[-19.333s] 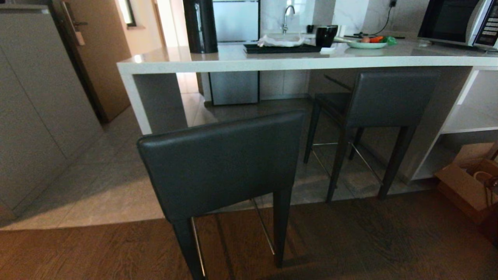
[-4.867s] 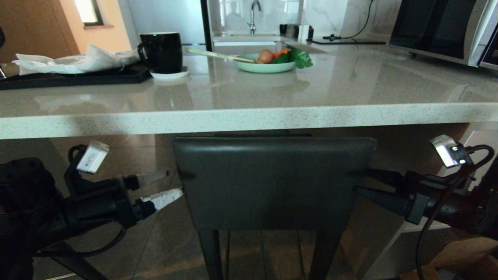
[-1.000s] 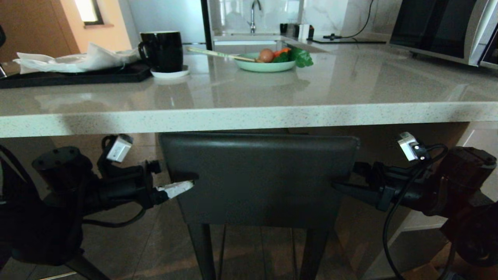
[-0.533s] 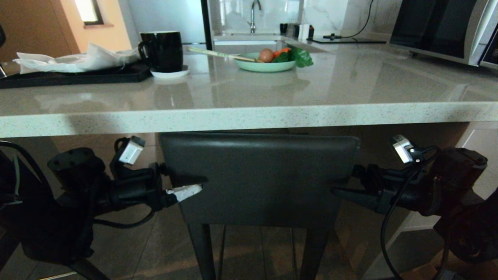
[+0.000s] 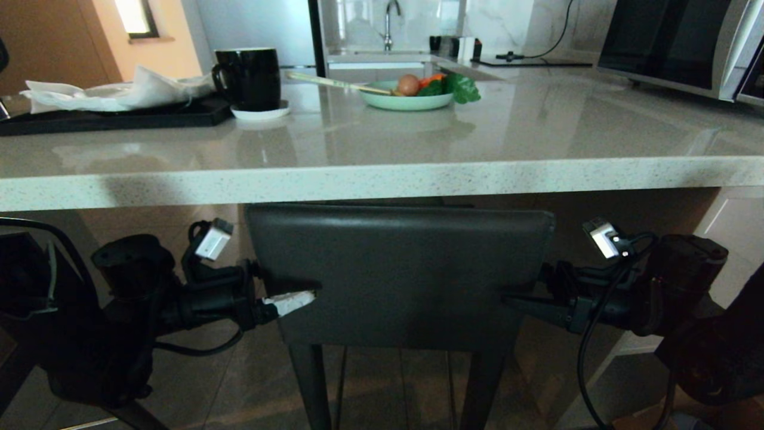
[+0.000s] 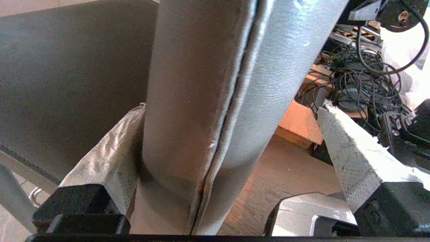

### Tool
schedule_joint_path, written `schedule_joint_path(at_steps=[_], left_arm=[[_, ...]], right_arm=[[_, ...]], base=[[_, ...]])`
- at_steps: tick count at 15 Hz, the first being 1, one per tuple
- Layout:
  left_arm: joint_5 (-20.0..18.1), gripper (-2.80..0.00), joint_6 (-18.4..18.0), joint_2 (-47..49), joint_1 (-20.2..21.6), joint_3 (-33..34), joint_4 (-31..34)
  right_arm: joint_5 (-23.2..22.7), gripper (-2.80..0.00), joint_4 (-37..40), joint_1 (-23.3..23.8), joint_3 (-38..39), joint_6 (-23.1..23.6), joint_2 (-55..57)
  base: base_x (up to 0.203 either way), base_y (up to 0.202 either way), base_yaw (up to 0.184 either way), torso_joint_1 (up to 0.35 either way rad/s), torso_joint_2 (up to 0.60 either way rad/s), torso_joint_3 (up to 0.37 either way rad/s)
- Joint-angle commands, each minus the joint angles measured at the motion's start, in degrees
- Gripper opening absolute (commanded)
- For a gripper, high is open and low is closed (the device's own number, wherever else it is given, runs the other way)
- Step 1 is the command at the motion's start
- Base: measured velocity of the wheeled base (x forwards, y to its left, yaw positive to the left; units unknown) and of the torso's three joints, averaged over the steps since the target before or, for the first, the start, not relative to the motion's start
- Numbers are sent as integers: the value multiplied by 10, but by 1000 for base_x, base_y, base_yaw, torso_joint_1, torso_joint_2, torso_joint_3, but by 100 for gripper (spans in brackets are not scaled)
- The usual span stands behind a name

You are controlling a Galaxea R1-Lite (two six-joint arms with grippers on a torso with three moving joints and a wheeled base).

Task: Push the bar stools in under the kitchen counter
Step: Pull the gray chair out from under the dining table

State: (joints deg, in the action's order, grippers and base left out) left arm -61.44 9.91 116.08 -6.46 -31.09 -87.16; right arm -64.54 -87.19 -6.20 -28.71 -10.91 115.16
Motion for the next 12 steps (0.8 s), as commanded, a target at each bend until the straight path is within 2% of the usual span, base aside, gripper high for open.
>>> schedule_joint_path(at_steps=[1,6,10,12], left_arm=[[-3,0,1,-7,-7,4,-5],[-1,0,5,-26,-34,24,-5],[41,0,-1,-24,-43,26,-5],[43,0,-6,-26,-47,31,-5]], right_arm=[[-3,0,-5,-6,0,-1,0],[-1,0,-5,-15,5,0,-1],[-1,0,-5,-8,4,0,1],[-1,0,-5,-8,5,0,-1]], base=[[0,0,0,0,0,0],[0,0,0,0,0,0],[0,0,0,0,0,0],[0,0,0,0,0,0]])
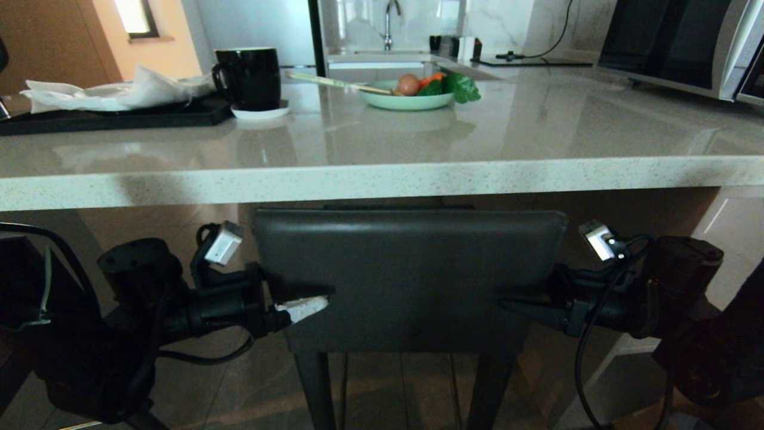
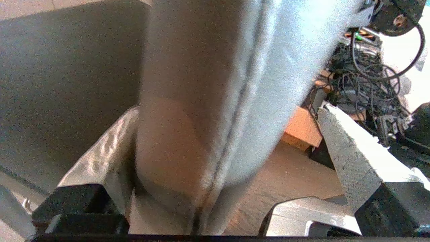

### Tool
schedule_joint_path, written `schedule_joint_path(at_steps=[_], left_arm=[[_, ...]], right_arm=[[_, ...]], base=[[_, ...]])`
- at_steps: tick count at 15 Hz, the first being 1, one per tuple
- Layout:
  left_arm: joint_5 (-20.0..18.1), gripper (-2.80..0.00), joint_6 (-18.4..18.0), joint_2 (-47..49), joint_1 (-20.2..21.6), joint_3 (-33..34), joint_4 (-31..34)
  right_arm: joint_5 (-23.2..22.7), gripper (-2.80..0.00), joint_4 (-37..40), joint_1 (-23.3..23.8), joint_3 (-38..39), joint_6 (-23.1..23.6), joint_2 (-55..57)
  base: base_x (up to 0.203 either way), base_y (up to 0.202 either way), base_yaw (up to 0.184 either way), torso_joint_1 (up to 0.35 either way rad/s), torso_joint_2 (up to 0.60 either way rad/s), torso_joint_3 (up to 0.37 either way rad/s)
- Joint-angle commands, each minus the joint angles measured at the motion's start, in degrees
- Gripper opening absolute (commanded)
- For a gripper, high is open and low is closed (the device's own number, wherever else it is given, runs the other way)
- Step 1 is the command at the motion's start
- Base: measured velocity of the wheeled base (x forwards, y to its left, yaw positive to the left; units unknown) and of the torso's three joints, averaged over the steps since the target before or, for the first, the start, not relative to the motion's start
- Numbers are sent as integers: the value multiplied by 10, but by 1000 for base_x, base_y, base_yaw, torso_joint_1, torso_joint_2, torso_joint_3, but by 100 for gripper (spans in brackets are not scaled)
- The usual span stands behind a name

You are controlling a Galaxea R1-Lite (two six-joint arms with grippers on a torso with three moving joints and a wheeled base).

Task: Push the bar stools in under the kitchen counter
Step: Pull the gray chair out from under the dining table

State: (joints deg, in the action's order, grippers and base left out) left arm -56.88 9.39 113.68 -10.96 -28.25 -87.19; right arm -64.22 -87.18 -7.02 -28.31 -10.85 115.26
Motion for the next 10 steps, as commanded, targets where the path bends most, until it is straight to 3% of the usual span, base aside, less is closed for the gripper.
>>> schedule_joint_path(at_steps=[1,10], left_arm=[[-2,0,-5,-3,-2,3,-5],[8,0,-4,-11,-5,15,-5]], right_arm=[[-4,0,-5,0,1,0,-4],[-3,0,-5,0,19,0,-23]], base=[[-67,0,-4,-2,5,2],[-189,0,-1,5,3,2]])
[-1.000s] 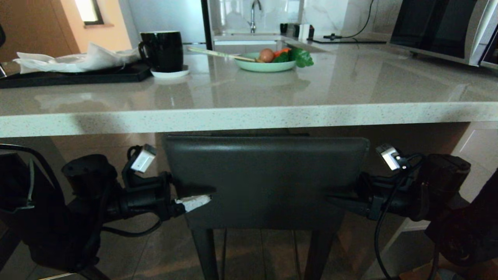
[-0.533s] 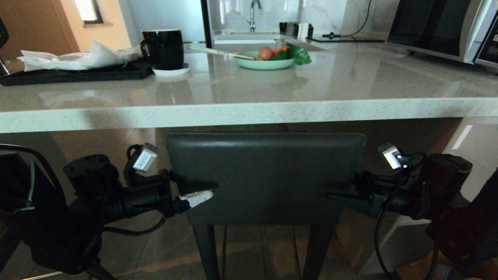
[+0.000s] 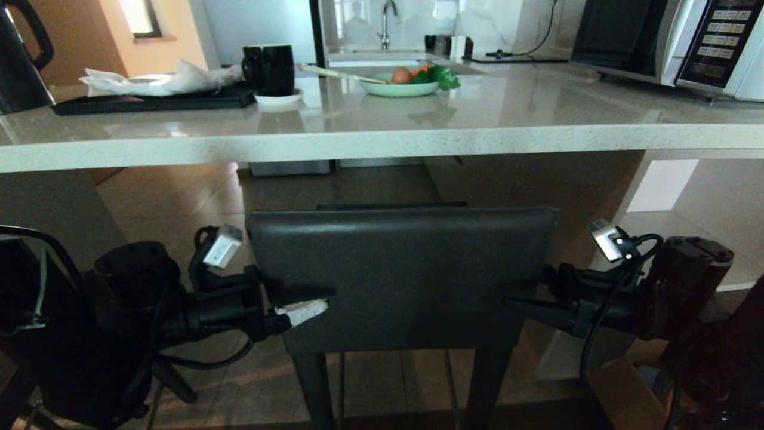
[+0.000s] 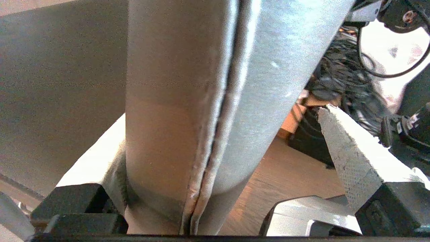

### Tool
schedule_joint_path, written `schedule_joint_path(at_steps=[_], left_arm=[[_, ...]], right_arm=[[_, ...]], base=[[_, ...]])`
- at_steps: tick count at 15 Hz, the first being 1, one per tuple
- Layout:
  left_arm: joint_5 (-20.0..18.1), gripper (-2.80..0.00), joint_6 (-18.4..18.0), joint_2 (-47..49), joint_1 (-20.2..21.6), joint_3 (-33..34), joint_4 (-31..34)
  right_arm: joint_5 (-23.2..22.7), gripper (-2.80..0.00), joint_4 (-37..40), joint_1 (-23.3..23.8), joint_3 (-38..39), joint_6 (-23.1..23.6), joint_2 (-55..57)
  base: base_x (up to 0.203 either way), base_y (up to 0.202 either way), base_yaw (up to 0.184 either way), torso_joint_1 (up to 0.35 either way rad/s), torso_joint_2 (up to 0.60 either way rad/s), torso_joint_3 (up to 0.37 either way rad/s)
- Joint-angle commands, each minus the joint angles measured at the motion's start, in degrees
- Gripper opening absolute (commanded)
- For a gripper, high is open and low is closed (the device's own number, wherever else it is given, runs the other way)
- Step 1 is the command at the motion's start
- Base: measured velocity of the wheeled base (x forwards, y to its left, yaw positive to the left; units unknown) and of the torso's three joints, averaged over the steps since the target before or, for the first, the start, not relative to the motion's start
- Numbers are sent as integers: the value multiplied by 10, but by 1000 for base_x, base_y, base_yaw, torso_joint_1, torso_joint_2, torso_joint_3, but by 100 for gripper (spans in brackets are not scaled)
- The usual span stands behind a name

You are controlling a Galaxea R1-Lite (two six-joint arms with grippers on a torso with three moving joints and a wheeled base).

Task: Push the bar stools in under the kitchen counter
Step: Pull the gray chair out from under the dining table

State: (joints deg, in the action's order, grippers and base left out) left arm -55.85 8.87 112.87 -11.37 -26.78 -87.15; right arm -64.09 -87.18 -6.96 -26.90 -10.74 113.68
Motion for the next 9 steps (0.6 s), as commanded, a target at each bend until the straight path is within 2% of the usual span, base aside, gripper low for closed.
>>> schedule_joint_path(at_steps=[1,9], left_arm=[[-2,0,1,-4,-1,3,-5],[14,0,1,-26,-6,25,-5]], right_arm=[[-5,0,-5,-1,10,0,-10],[-1,0,-5,-1,29,0,-25]], base=[[-195,0,-1,-6,1,12],[-193,0,-2,2,3,2]])
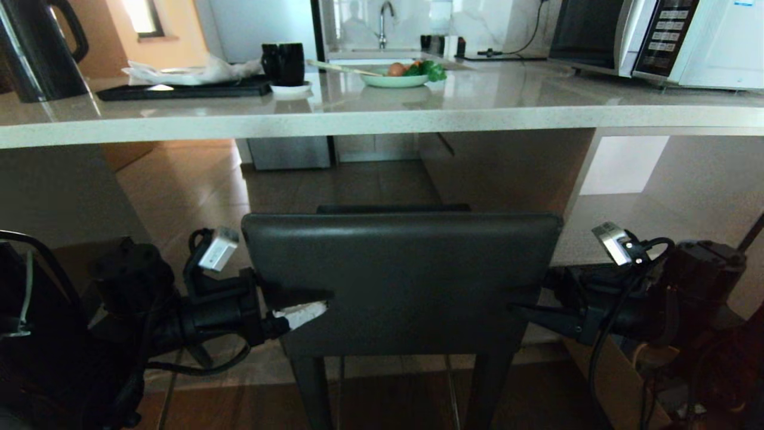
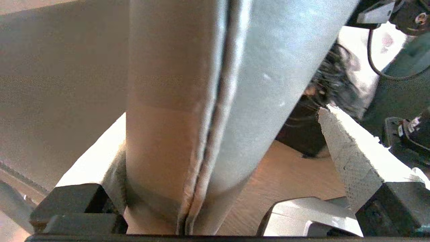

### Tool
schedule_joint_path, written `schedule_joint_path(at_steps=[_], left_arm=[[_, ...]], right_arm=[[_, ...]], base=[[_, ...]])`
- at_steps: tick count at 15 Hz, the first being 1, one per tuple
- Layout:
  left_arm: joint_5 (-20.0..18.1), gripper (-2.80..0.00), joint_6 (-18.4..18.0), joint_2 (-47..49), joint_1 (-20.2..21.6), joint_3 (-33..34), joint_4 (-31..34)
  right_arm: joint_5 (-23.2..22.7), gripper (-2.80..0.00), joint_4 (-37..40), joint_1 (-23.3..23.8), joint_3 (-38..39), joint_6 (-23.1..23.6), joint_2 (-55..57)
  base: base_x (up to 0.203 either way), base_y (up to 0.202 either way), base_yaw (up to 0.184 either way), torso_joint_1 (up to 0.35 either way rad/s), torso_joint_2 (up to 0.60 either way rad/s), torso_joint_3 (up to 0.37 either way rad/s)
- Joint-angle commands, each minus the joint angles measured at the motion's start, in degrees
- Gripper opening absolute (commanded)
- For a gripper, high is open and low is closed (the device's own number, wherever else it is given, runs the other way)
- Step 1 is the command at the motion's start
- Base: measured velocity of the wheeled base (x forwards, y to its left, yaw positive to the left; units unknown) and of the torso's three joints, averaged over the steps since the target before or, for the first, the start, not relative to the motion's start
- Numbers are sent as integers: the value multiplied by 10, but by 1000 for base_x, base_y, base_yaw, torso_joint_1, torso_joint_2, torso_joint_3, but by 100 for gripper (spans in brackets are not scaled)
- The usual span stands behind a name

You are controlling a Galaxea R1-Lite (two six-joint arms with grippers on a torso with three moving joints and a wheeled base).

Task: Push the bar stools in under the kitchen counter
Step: Pull the gray chair out from under the dining table

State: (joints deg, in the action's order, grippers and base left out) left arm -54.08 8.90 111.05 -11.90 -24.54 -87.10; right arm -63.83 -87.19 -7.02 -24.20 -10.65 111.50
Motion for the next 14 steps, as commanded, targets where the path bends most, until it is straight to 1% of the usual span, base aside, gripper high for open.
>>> schedule_joint_path(at_steps=[1,6,9,14], left_arm=[[-3,0,1,-11,-2,6,-6],[13,0,1,-28,-21,25,-6],[13,0,2,-31,-22,27,-6],[17,0,4,-30,-18,12,-6]], right_arm=[[-3,0,-5,0,3,-1,-4],[-3,0,-5,0,12,0,-11],[-3,0,-5,0,21,5,-14],[-2,0,-5,2,17,4,-14]], base=[[-194,0,0,2,3,5],[-192,0,-1,2,1,5],[-194,0,-1,2,7,1],[-187,0,0,-1,2,4]])
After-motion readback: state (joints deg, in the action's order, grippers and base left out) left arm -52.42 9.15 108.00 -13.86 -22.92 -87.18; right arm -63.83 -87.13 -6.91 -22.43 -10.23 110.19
